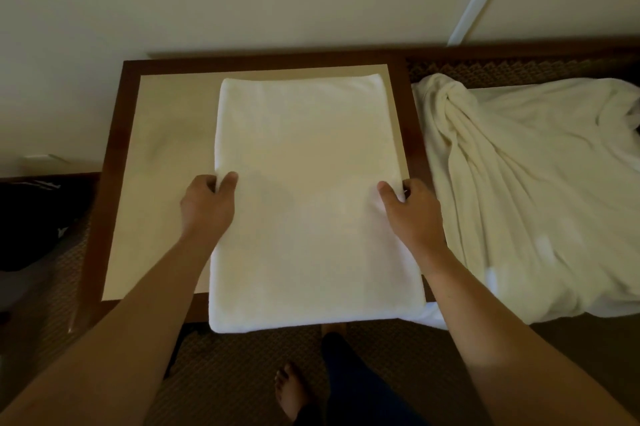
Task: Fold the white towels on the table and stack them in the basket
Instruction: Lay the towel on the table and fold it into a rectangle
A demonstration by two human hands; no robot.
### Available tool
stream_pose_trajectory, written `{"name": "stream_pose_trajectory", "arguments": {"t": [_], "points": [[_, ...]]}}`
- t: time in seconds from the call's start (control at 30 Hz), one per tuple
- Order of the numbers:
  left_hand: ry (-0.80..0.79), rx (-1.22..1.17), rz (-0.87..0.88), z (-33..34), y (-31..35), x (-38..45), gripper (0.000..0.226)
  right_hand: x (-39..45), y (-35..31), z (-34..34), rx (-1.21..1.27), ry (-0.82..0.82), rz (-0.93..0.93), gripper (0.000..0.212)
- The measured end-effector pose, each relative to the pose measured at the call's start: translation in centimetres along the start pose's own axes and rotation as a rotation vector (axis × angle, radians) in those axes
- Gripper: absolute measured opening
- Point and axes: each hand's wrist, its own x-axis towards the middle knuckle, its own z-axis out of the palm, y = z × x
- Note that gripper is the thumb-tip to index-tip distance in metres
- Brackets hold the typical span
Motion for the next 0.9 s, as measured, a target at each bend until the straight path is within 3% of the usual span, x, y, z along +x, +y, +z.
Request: {"name": "stream_pose_trajectory", "arguments": {"t": [0.1, 0.23, 0.33, 0.47, 0.57, 0.7, 0.9], "points": [[0.035, -0.163, -0.100, 0.4, 0.4, 1.3, 0.030, 2.3, -1.2, 0.3, 0.055, -0.002, 0.007, 0.025], [0.054, -0.097, -0.098, 0.7, 0.7, 2.3, 0.031, 3.7, -2.0, 0.8, 0.040, -0.029, 0.030, 0.024], [0.050, -0.029, -0.035, 1.1, 2.3, 3.4, 0.043, 5.2, -2.9, 1.3, 0.017, -0.023, 0.000, 0.036], [0.164, 0.007, 0.003, 1.5, 3.0, 5.2, 0.034, 7.5, -3.8, 2.0, -0.009, 0.010, -0.001, 0.021], [0.134, 0.150, 0.077, 1.8, 3.8, 6.4, 0.044, 9.4, -4.7, 2.7, -0.090, 0.020, 0.028, 0.024], [0.099, 0.227, 0.163, 2.1, 5.5, 9.3, 0.048, 13.5, -6.3, 3.2, -0.024, 0.003, 0.012, 0.039], [0.122, 0.343, 0.253, 3.2, 8.5, 13.2, 0.056, 18.9, -8.4, 3.8, -0.069, 0.035, -0.102, 0.030]]}}
